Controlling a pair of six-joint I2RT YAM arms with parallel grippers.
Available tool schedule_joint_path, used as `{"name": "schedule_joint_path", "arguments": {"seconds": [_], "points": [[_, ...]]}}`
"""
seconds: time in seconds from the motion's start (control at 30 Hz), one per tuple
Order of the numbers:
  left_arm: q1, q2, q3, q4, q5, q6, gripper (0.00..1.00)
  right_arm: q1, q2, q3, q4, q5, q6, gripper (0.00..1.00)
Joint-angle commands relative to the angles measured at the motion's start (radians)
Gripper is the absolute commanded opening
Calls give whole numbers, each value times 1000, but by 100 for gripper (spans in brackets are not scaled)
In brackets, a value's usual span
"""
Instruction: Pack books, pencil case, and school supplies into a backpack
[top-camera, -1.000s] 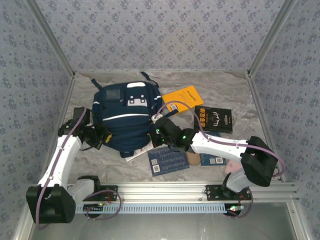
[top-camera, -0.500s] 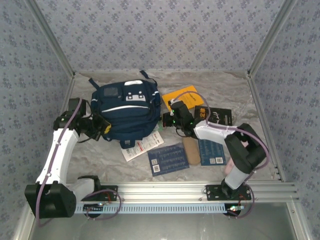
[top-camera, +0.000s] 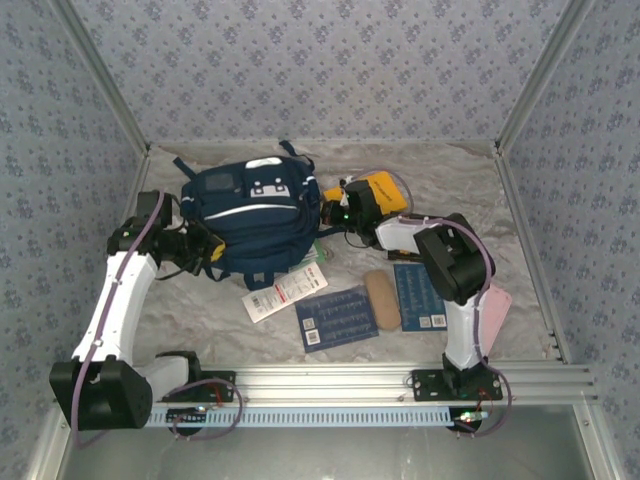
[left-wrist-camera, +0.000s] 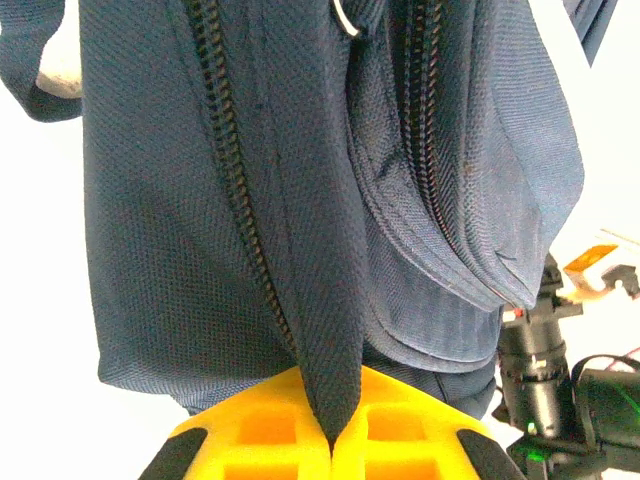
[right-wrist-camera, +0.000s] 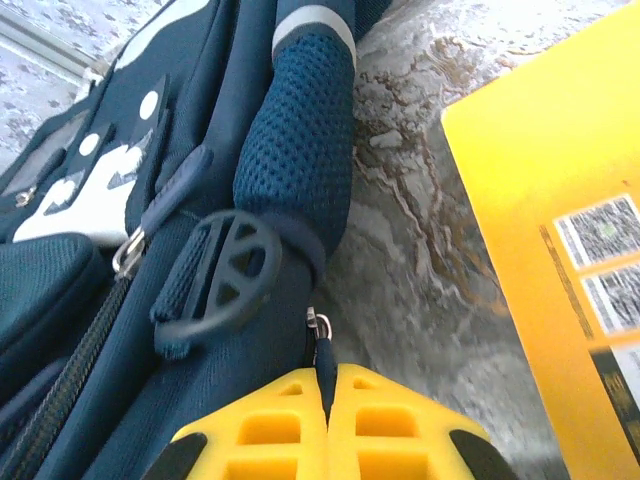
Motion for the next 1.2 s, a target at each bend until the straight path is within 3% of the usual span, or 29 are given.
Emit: {"name": "schedule_joint_path", "arguments": {"seconds": [0.0,0.03,0.13,0.23,0.4,0.5,0.63,0.73,0.9,1.17], "points": [[-6,-10,32,48,47,22,0,-17,37,68,86,-27,44,0],[-6,-8,31,49,45,19,0,-17,42,81,88,-40,48,2],[-1,-3,31,53,23,9,0,-9,20,102,15,-35,33,29],[8,0,21,81,16,-15,0,-1,-45,85,-122,16,-10,40],[16,0,10,113,8,-38,0,1,-163,29,-386,166,-29,40],[18,-12,-5,132,11,-58,0,11,-216,-29,-486,237,-35,34],[17,-31,-12,145,12,-69,0,31,-180,52,-628,152,-29,19],[18,-48,-11,148,12,-68,0,73,-113,152,-704,105,-40,17],[16,-77,-29,153,17,-68,0,122,32,386,-772,-7,-71,18],[14,-114,-66,143,-14,-53,0,145,262,815,-868,-135,-84,34]]}}
